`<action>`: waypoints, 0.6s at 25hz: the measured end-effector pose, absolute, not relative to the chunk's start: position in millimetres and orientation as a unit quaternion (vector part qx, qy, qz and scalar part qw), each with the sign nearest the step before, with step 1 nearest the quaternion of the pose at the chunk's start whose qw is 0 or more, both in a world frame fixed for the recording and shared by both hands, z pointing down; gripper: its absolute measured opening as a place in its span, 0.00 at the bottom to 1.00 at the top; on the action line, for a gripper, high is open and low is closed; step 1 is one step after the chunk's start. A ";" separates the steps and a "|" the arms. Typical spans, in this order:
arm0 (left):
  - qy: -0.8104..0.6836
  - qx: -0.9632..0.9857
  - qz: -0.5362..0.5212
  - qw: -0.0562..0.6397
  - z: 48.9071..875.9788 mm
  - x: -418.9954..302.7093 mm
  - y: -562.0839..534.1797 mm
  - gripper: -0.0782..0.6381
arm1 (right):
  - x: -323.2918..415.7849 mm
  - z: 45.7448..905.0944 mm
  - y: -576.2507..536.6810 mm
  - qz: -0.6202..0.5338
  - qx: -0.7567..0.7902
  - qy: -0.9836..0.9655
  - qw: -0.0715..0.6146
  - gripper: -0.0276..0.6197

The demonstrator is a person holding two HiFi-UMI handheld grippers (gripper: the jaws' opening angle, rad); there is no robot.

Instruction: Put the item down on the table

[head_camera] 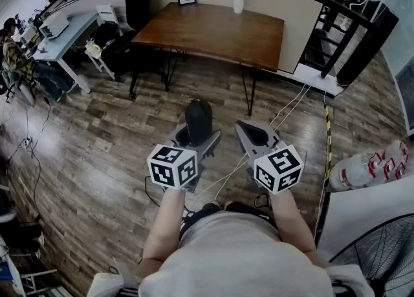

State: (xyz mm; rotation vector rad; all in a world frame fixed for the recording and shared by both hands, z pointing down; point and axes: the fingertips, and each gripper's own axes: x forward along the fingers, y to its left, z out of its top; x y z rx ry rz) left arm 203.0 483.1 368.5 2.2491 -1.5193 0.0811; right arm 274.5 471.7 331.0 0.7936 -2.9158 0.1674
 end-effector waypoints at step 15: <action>-0.551 0.808 0.026 0.208 368.3 194.6 478.8 0.60 | 267.5 329.7 465.1 0.066 0.267 -0.961 0.035 0.06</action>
